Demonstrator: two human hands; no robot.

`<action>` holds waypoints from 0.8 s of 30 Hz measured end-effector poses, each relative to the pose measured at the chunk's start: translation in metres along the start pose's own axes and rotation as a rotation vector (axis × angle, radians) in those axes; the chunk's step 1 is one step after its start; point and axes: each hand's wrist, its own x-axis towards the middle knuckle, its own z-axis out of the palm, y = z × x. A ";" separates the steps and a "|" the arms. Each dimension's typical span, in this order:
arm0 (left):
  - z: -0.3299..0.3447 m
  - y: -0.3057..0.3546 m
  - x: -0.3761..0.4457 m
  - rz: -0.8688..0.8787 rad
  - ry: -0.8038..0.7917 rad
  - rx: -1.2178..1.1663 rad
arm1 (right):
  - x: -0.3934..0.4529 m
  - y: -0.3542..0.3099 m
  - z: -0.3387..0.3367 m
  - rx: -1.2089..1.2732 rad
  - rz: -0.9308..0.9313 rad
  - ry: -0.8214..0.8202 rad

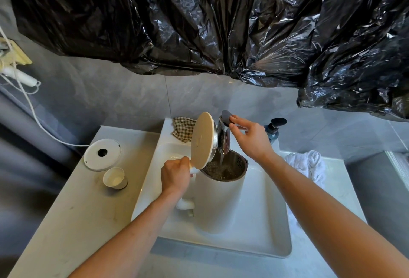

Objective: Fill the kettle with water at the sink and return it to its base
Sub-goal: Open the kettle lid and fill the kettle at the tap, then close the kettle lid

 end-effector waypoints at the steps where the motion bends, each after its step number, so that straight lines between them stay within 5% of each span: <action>1: 0.000 0.000 0.001 0.001 -0.003 0.000 | 0.000 0.000 0.000 -0.001 0.003 0.001; 12: 0.000 -0.003 0.001 0.016 -0.007 -0.010 | -0.020 0.016 -0.003 -0.065 0.014 -0.053; 24: 0.001 -0.008 0.002 -0.071 -0.067 -0.046 | -0.115 0.056 0.018 0.456 0.372 -0.077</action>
